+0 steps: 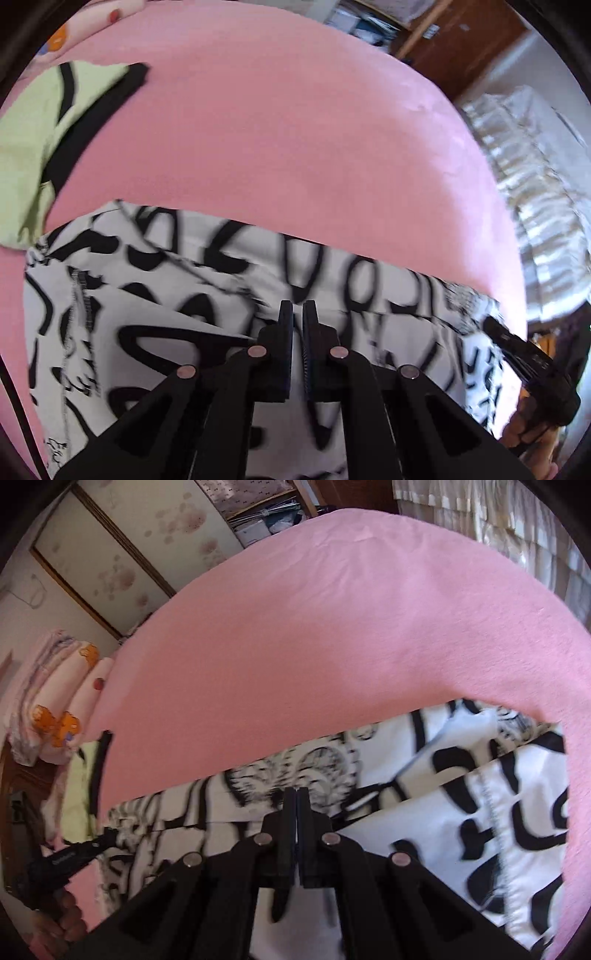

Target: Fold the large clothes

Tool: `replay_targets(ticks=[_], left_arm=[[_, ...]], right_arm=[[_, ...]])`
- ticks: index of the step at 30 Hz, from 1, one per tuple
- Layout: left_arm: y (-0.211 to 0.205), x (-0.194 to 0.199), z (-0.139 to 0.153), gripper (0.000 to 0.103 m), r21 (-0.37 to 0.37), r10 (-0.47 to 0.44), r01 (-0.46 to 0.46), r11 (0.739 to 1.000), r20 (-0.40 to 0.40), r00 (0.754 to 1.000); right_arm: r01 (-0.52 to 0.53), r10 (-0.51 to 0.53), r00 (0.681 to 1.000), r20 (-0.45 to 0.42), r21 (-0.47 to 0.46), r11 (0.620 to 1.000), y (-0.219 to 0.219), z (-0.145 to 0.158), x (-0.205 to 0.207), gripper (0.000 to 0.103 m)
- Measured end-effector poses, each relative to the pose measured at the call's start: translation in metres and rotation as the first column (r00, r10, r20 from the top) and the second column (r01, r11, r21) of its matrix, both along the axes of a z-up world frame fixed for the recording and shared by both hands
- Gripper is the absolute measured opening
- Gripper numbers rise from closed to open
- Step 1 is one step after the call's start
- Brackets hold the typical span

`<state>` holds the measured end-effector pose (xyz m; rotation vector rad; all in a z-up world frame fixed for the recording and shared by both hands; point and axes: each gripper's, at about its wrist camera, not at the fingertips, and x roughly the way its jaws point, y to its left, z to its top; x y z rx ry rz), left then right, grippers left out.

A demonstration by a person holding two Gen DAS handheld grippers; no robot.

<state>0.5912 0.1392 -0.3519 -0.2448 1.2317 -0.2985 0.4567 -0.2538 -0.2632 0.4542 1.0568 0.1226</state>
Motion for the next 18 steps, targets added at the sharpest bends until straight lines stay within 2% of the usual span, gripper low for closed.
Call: replay_targets(ticks=[2, 4, 7, 8, 10, 11, 14, 15, 18], left_arm=[[-0.014, -0.005, 0.0, 0.001, -0.015, -0.049, 0.049, 0.999, -0.006, 0.999], [-0.03, -0.012, -0.009, 0.001, -0.01, -0.109, 0.109, 0.994, -0.049, 0.993], [-0.049, -0.02, -0.022, 0.002, 0.112, -0.179, 0.188, 0.976, -0.093, 0.98], [-0.046, -0.024, -0.027, 0.002, 0.178, -0.18, 0.195, 0.965, -0.094, 0.979], [-0.027, -0.03, -0.032, 0.002, 0.197, -0.125, 0.144, 0.97, -0.107, 0.986], [-0.012, -0.033, -0.033, 0.002, 0.196, -0.076, 0.098, 0.976, -0.116, 0.99], [0.025, -0.039, -0.033, 0.002, 0.188, 0.028, -0.002, 0.982, -0.134, 0.991], [0.036, -0.043, -0.03, 0.002, 0.179, 0.059, -0.036, 0.983, -0.126, 0.99], [0.045, -0.059, -0.015, 0.002, 0.095, 0.06, -0.051, 0.994, -0.095, 0.994]], right_arm=[[-0.057, 0.057, 0.998, -0.003, 0.065, 0.996, 0.025, -0.001, -0.003, 0.0], [-0.138, 0.138, 0.99, -0.002, 0.062, 0.988, 0.054, -0.006, -0.006, 0.0], [-0.229, 0.231, 0.972, -0.053, 0.031, 0.973, 0.085, -0.023, -0.013, 0.0], [-0.244, 0.244, 0.967, -0.07, 0.011, 0.97, 0.089, -0.03, -0.016, 0.0], [-0.259, 0.257, 0.963, -0.08, -0.021, 0.966, 0.085, -0.039, -0.026, 0.0], [-0.241, 0.239, 0.968, -0.08, -0.015, 0.971, 0.078, -0.041, -0.029, 0.0], [-0.16, 0.148, 0.98, -0.133, -0.088, 0.983, 0.047, -0.043, -0.041, 0.0], [-0.137, 0.123, 0.982, -0.144, -0.092, 0.986, 0.038, -0.044, -0.046, 0.0], [-0.104, 0.095, 0.986, -0.135, -0.056, 0.993, 0.025, -0.033, -0.06, 0.0]])
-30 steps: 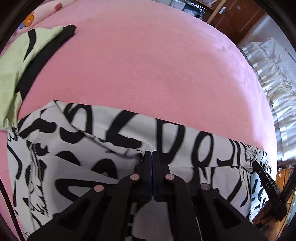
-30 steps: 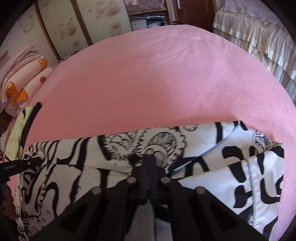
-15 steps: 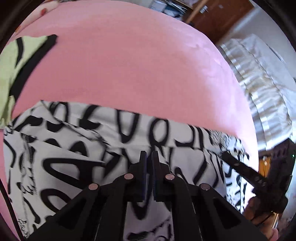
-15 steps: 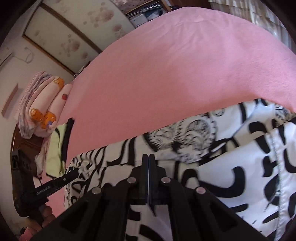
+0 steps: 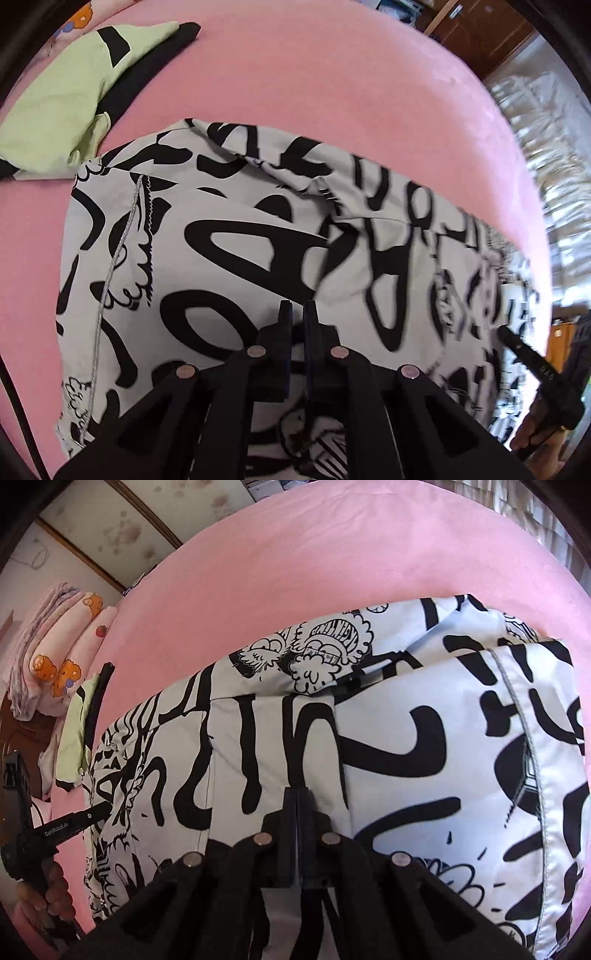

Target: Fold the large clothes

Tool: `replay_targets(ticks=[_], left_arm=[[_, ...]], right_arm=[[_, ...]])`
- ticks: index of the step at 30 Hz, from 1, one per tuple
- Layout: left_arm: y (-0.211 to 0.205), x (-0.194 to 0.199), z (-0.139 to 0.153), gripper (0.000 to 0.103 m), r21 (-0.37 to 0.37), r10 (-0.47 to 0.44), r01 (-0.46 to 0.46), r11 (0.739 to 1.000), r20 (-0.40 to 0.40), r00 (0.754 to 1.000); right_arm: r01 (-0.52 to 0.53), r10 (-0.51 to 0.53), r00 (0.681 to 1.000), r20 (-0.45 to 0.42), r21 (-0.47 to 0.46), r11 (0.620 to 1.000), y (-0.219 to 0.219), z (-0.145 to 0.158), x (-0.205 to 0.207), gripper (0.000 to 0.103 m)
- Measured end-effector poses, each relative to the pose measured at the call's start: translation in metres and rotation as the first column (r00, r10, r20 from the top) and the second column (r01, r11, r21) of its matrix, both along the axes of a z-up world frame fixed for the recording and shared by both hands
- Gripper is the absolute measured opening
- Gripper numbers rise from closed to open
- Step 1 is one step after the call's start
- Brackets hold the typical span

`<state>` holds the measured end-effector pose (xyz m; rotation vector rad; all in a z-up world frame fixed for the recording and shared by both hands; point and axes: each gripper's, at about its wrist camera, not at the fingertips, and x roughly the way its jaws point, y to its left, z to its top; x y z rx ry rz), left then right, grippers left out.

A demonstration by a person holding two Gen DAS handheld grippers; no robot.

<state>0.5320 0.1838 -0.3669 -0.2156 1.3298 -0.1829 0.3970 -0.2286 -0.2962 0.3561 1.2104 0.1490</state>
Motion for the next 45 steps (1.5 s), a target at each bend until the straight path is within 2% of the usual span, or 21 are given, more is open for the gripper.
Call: replay_targets(ticks=[2, 5, 7, 10, 14, 18, 21, 25, 28, 29, 34, 40, 42, 44, 45], left_arm=[[0.01, -0.011, 0.013, 0.002, -0.051, -0.025, 0.026, 0.998, 0.028, 0.999], [-0.021, -0.029, 0.02, 0.002, -0.131, -0.094, 0.098, 0.986, 0.039, 0.995], [-0.047, -0.042, 0.023, 0.002, -0.149, -0.142, 0.145, 0.978, 0.037, 0.989], [-0.075, -0.056, 0.018, 0.002, -0.159, -0.192, 0.191, 0.969, 0.011, 0.981], [-0.092, -0.079, 0.015, 0.002, -0.146, -0.213, 0.206, 0.968, -0.033, 0.977], [-0.063, -0.103, 0.017, 0.002, -0.108, -0.186, 0.178, 0.978, -0.068, 0.98], [-0.04, -0.119, 0.016, 0.002, -0.057, -0.172, 0.168, 0.984, -0.076, 0.982], [-0.01, -0.129, 0.023, 0.002, -0.064, -0.119, 0.114, 0.991, -0.074, 0.99], [-0.009, -0.133, 0.03, 0.003, 0.027, -0.121, 0.123, 0.992, -0.06, 0.991], [-0.008, -0.135, 0.032, 0.003, 0.032, -0.124, 0.125, 0.992, -0.054, 0.991], [0.005, -0.148, 0.054, 0.004, 0.001, -0.123, 0.123, 0.992, -0.007, 0.992], [0.025, -0.18, 0.081, 0.008, -0.031, -0.136, 0.138, 0.99, 0.057, 0.989], [0.037, -0.193, 0.092, 0.016, -0.035, -0.138, 0.141, 0.989, 0.08, 0.987], [0.052, -0.209, 0.105, 0.045, -0.029, -0.14, 0.144, 0.989, 0.115, 0.983], [0.058, -0.215, 0.11, 0.052, -0.031, -0.139, 0.144, 0.989, 0.129, 0.982]], right_arm=[[-0.038, 0.037, 0.999, 0.03, 0.01, 0.999, 0.007, 0.013, -0.009, 0.0], [-0.119, 0.113, 0.99, 0.079, 0.073, 0.99, 0.033, 0.029, -0.023, 0.0], [-0.171, 0.164, 0.983, 0.081, 0.088, 0.981, 0.054, 0.032, -0.033, 0.0], [-0.246, 0.238, 0.967, 0.086, 0.083, 0.966, 0.077, 0.034, -0.047, 0.0], [-0.285, 0.281, 0.959, 0.048, 0.113, 0.952, 0.092, 0.028, -0.065, 0.0], [-0.302, 0.304, 0.953, -0.006, 0.095, 0.948, 0.086, 0.017, -0.089, 0.0], [-0.29, 0.294, 0.954, -0.054, 0.066, 0.955, 0.067, 0.01, -0.107, 0.0], [-0.234, 0.235, 0.97, -0.067, 0.025, 0.972, 0.034, 0.009, -0.126, 0.0], [-0.171, 0.173, 0.983, -0.061, 0.035, 0.985, 0.012, 0.014, -0.135, 0.0], [-0.161, 0.163, 0.985, -0.059, 0.035, 0.986, 0.01, 0.016, -0.137, 0.0], [-0.135, 0.134, 0.991, -0.011, -0.021, 0.991, 0.007, 0.034, -0.149, 0.0], [-0.045, 0.046, 0.999, 0.017, -0.025, 0.999, 0.005, 0.053, -0.181, 0.0], [-0.021, 0.021, 0.999, 0.039, -0.007, 1.0, 0.004, 0.061, -0.197, 0.003], [0.011, -0.011, 0.997, 0.081, -0.001, 1.0, 0.006, 0.07, -0.214, 0.003], [0.03, -0.031, 0.994, 0.102, 0.009, 1.0, 0.006, 0.075, -0.224, 0.003]])
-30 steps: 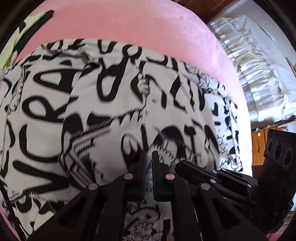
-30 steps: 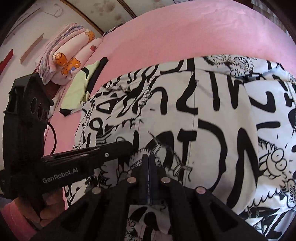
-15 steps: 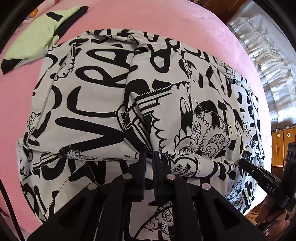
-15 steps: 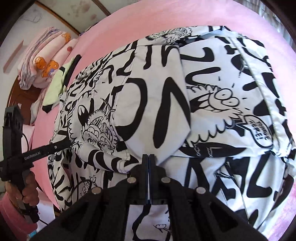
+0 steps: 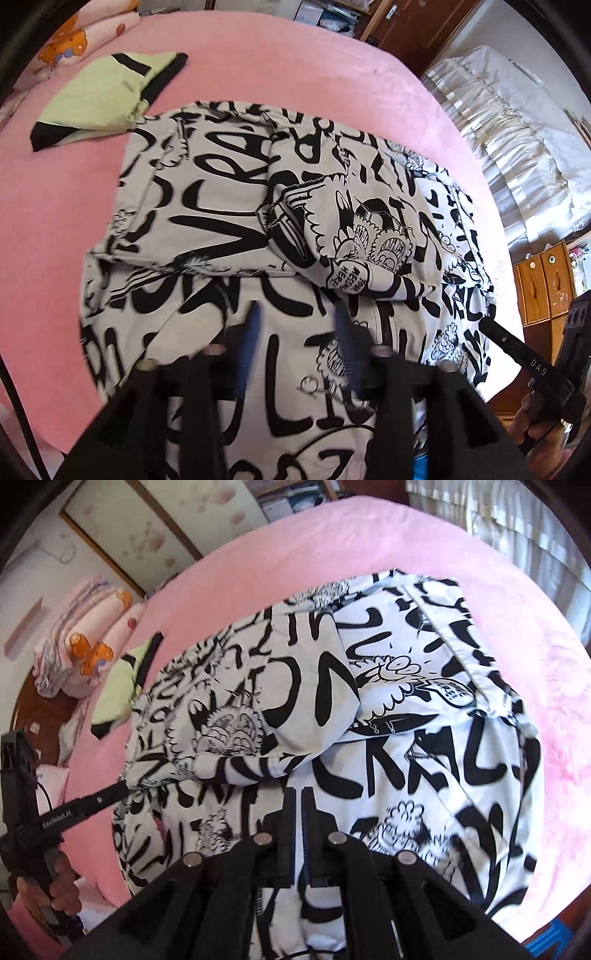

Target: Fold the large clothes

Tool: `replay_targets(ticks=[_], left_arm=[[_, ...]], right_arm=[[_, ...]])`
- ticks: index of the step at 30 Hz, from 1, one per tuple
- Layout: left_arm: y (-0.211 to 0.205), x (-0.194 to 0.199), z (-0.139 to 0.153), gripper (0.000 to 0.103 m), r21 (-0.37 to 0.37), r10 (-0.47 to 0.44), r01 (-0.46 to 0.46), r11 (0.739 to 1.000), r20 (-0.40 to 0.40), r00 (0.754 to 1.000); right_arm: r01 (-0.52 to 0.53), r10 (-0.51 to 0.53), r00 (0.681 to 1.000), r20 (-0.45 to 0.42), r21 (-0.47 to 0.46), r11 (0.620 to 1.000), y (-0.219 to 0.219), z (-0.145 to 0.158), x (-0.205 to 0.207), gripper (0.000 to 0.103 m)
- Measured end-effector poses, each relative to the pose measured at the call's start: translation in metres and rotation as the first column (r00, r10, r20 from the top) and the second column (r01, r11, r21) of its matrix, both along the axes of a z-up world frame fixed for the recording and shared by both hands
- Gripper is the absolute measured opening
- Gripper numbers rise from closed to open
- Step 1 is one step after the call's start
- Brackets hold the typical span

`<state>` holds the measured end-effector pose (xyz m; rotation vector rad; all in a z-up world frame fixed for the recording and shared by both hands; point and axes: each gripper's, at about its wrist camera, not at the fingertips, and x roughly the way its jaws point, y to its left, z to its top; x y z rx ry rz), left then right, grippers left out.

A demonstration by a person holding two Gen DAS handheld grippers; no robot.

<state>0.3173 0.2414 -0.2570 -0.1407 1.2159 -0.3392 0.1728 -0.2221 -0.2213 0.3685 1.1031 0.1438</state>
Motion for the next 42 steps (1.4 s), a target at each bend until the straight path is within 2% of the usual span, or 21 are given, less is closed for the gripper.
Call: replay_targets(ticks=[1, 4, 8, 11, 13, 14, 16, 20, 22, 24, 25, 30, 33, 35, 38, 42], left_arm=[[0.006, -0.008, 0.006, 0.056, -0.006, 0.003, -0.002, 1.0, 0.018, 1.0], [0.028, -0.029, 0.021, 0.056, -0.011, 0.014, -0.014, 1.0, 0.031, 0.999], [0.057, -0.056, 0.032, 0.056, 0.054, 0.04, -0.04, 0.998, -0.003, 0.999], [0.076, -0.076, 0.031, 0.056, 0.107, 0.064, -0.063, 0.992, -0.007, 0.998], [0.088, -0.09, 0.026, 0.061, 0.148, 0.072, -0.068, 0.987, -0.019, 0.997], [0.093, -0.096, 0.022, 0.066, 0.159, 0.077, -0.07, 0.985, -0.035, 0.996], [0.103, -0.105, 0.015, 0.067, 0.162, 0.092, -0.08, 0.984, -0.069, 0.993], [0.125, -0.122, -0.008, 0.07, 0.187, 0.134, -0.105, 0.977, -0.147, 0.98], [0.134, -0.127, -0.021, 0.075, 0.222, 0.149, -0.11, 0.969, -0.17, 0.974], [0.142, -0.129, -0.036, 0.076, 0.238, 0.172, -0.121, 0.964, -0.207, 0.963], [0.146, -0.131, -0.042, 0.076, 0.206, 0.398, -0.36, 0.91, -0.187, 0.898], [0.163, -0.137, -0.074, 0.076, 0.152, 0.473, -0.448, 0.881, -0.271, 0.838], [0.169, -0.14, -0.091, 0.076, 0.12, 0.511, -0.5, 0.858, -0.303, 0.804], [0.17, -0.142, -0.1, 0.076, 0.099, 0.529, -0.529, 0.843, -0.329, 0.782], [0.174, -0.148, -0.115, 0.076, 0.072, 0.571, -0.589, 0.805, -0.361, 0.737], [0.186, -0.158, -0.129, 0.076, 0.016, 0.624, -0.676, 0.737, -0.398, 0.672]], right_arm=[[0.019, -0.019, 1.0, 0.016, 0.004, 1.0, 0.001, 0.005, -0.011, 0.003], [0.065, -0.065, 0.997, 0.037, -0.019, 0.998, 0.004, 0.018, -0.038, 0.003], [0.135, -0.135, 0.99, 0.034, -0.006, 0.991, 0.005, 0.029, -0.074, 0.003], [0.174, -0.174, 0.985, -0.003, 0.006, 0.985, 0.003, 0.03, -0.1, 0.016], [0.192, -0.193, 0.981, -0.03, -0.021, 0.981, 0.002, 0.03, -0.116, 0.031], [0.199, -0.2, 0.979, -0.036, -0.033, 0.979, 0.0, 0.029, -0.122, 0.034], [0.213, -0.216, 0.975, -0.048, -0.064, 0.975, -0.004, 0.027, -0.137, 0.045], [0.253, -0.26, 0.96, -0.104, -0.077, 0.964, -0.022, 0.013, -0.158, 0.05], [0.299, -0.304, 0.943, -0.139, -0.055, 0.953, -0.037, 0.002, -0.167, 0.051], [0.354, -0.356, 0.92, -0.166, -0.043, 0.934, -0.052, -0.008, -0.175, 0.051], [0.387, -0.386, 0.905, -0.18, -0.035, 0.922, -0.061, -0.013, -0.178, 0.052], [0.555, -0.534, 0.811, -0.239, 0.027, 0.831, -0.1, -0.034, -0.189, 0.053], [0.61, -0.576, 0.773, -0.264, 0.06, 0.79, -0.116, -0.046, -0.192, 0.06], [0.624, -0.584, 0.76, -0.286, 0.068, 0.779, -0.123, -0.054, -0.191, 0.061], [0.62, -0.574, 0.756, -0.314, 0.064, 0.782, -0.129, -0.069, -0.189, 0.061], [0.61, -0.544, 0.762, -0.352, 0.105, 0.786, -0.132, -0.086, -0.186, 0.061]])
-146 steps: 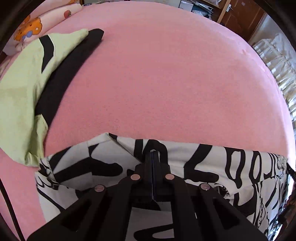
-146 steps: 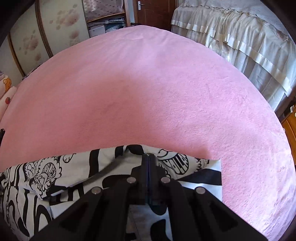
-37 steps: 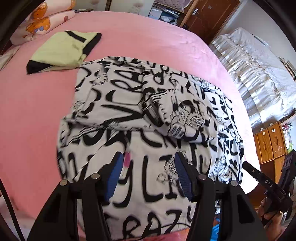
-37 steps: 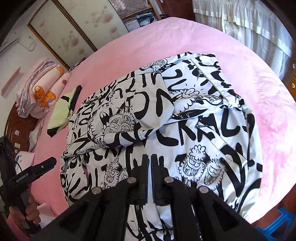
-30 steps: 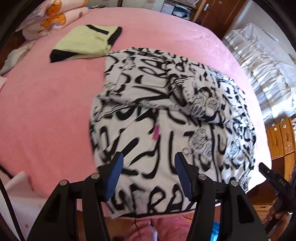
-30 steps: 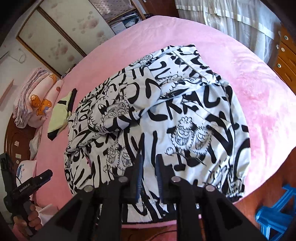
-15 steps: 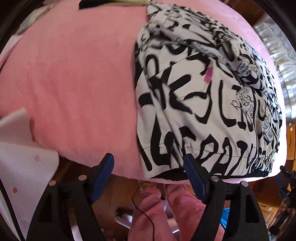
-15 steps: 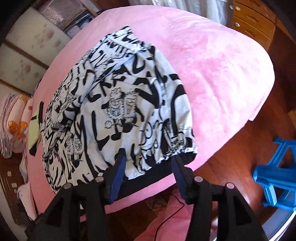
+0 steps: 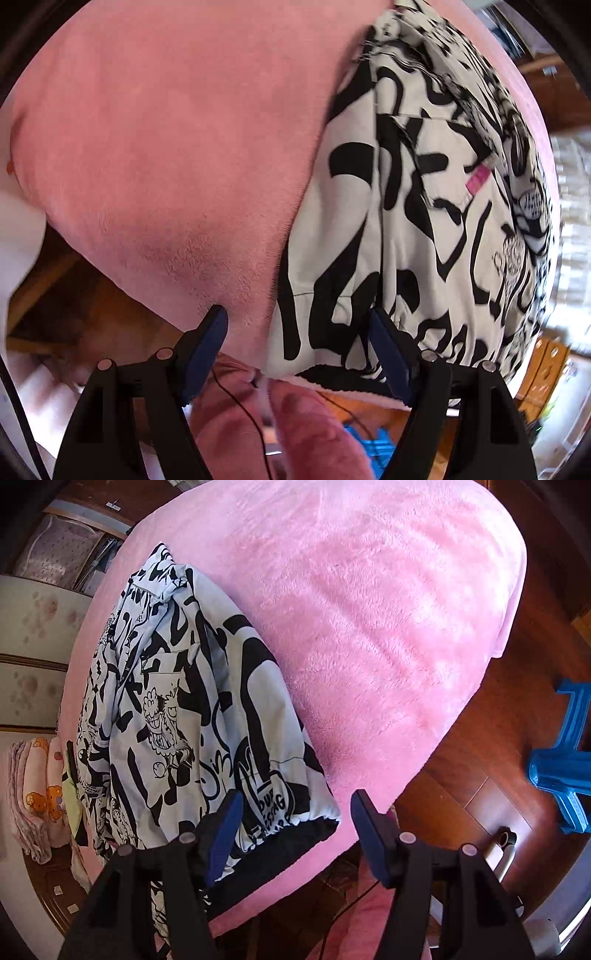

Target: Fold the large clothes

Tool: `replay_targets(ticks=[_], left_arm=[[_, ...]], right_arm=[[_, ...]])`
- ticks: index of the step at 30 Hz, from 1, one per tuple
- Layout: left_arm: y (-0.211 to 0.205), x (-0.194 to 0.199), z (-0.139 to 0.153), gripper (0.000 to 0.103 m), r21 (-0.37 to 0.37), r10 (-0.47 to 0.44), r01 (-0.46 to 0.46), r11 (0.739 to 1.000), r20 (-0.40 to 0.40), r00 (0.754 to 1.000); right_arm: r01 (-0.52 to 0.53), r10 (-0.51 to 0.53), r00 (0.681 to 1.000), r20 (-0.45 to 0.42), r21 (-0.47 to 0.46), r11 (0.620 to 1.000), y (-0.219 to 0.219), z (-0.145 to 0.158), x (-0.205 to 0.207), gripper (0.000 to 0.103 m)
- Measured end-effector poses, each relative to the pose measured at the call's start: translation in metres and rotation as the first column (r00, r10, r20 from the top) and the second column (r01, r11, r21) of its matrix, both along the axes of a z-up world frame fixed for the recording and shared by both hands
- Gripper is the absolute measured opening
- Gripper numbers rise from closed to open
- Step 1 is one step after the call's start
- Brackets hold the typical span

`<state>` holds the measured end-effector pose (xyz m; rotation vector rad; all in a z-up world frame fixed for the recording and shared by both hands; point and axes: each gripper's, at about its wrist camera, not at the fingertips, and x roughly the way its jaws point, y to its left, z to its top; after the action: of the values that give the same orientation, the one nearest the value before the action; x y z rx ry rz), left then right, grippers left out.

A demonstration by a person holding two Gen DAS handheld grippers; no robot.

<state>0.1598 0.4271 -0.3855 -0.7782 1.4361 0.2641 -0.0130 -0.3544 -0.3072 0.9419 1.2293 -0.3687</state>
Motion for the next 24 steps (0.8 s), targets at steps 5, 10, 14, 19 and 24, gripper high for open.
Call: replay_targets(ticks=[5, 10, 14, 19, 24], left_arm=[[0.007, -0.006, -0.012, 0.076, -0.046, 0.074, -0.075, 0.996, -0.018, 0.997], [0.003, 0.003, -0.02, 0.076, -0.031, 0.086, -0.087, 0.996, -0.042, 0.995], [-0.002, 0.005, -0.02, 0.072, 0.003, 0.086, -0.086, 0.996, -0.07, 0.994], [-0.011, 0.008, -0.007, 0.044, 0.008, 0.104, -0.104, 0.995, -0.082, 0.991], [-0.019, 0.015, 0.012, 0.01, 0.014, 0.041, -0.04, 0.999, -0.101, 0.994]], right_arm=[[-0.048, 0.049, 0.998, -0.029, 0.024, 0.999, 0.008, -0.014, 0.01, 0.061], [-0.125, 0.125, 0.991, -0.052, 0.009, 0.992, 0.012, -0.018, 0.023, 0.062], [-0.183, 0.185, 0.978, -0.092, 0.02, 0.983, 0.012, -0.03, 0.038, 0.06], [-0.257, 0.255, 0.961, -0.105, -0.012, 0.966, 0.021, -0.025, 0.046, 0.042], [-0.265, 0.264, 0.961, -0.082, 0.0, 0.964, 0.027, -0.013, 0.046, 0.019]])
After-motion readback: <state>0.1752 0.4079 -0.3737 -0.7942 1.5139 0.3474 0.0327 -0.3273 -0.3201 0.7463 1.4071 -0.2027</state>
